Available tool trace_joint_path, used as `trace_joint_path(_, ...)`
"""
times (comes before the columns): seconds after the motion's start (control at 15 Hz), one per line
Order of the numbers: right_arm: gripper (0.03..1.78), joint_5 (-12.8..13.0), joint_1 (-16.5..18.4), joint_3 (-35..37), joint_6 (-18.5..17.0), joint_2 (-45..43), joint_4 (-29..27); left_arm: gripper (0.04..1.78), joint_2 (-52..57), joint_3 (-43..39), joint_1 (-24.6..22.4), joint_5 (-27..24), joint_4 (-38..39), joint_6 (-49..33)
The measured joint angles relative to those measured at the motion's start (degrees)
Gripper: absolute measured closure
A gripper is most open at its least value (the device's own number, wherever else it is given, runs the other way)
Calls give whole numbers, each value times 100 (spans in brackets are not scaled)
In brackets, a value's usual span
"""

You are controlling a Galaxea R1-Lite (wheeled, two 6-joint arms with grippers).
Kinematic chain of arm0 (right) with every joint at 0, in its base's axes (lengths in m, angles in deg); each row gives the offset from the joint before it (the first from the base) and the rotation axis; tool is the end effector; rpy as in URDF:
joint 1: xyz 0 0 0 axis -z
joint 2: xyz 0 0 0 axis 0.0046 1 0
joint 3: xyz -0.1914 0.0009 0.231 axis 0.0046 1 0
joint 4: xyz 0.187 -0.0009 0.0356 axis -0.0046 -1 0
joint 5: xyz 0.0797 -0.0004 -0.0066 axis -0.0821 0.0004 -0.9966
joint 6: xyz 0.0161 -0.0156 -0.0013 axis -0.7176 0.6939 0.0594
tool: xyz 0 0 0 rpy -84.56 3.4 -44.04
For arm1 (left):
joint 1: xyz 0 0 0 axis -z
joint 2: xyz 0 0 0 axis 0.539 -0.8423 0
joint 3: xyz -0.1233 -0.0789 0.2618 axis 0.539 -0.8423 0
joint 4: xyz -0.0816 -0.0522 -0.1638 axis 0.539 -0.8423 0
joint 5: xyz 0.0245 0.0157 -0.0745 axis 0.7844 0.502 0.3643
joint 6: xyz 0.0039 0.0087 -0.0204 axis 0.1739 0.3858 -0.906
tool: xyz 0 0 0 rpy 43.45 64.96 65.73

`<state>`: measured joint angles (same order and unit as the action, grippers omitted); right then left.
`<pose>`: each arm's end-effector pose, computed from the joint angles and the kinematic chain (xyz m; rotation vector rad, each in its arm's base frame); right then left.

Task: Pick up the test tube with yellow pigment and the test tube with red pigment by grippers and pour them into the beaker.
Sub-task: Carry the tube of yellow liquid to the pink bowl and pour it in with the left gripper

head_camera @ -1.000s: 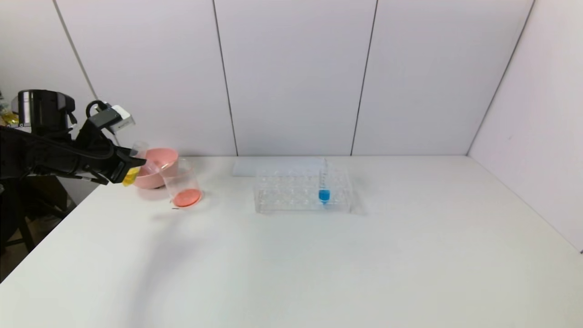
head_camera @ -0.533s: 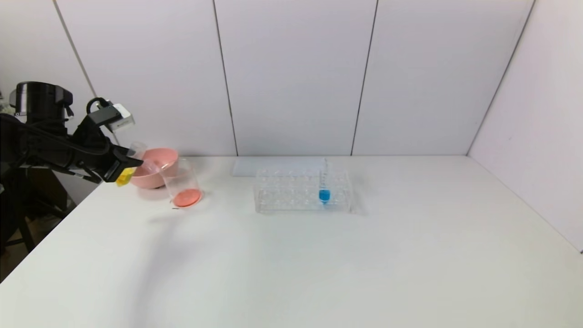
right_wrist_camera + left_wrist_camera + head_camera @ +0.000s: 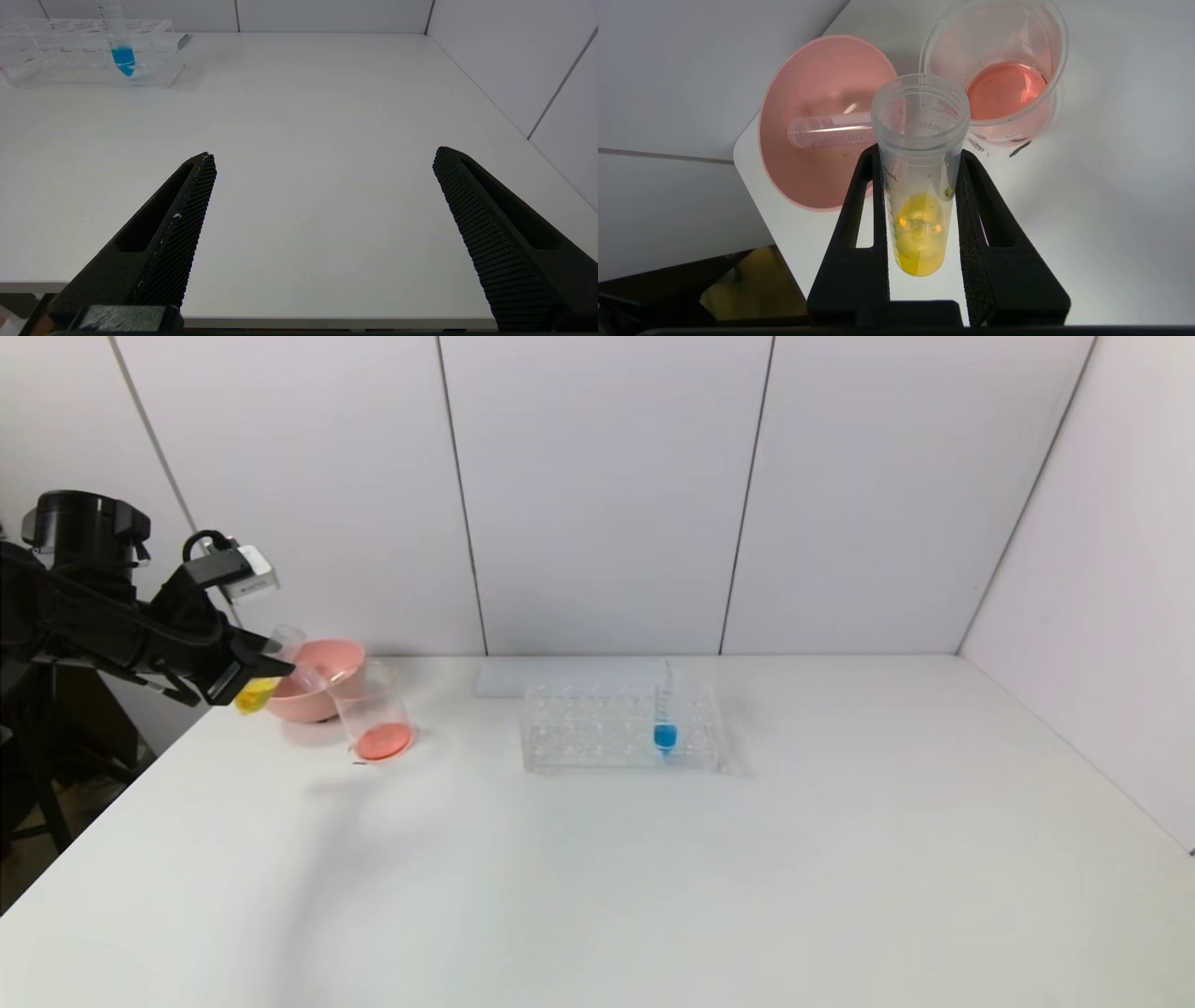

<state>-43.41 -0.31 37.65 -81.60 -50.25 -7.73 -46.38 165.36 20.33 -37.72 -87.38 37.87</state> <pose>-0.0228 -0.0002 0.0764 0.0052 -0.0028 -0.0040 0.3527 0.0674 0.2206 0.6506 0.4762 -0.4545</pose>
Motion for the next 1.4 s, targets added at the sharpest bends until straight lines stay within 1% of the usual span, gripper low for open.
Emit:
trace_joint_path(0.07,11,0,0,0,0,0,0,138,-44,66,-5,-116,-20,91)
trace_joint_path(0.2,11,0,0,0,2,0,0,138,-99,201,-6,-150,-211,216)
trace_joint_path(0.47,11,0,-2,0,-1,0,-2,138,-177,631,-27,-150,-985,627)
trace_joint_path(0.73,11,-2,-2,0,0,0,-2,138,-374,1325,-101,-149,-1804,1237)
trace_joint_path(0.87,11,0,0,0,2,0,0,138,-449,1558,-116,-108,-2132,1406)
trace_joint_path(1.2,11,-5,0,0,0,0,0,138,-579,1869,-144,-76,-2416,1640)
trace_joint_path(1.4,11,-2,0,0,0,0,-2,138,-711,2227,-146,-26,-2812,1880)
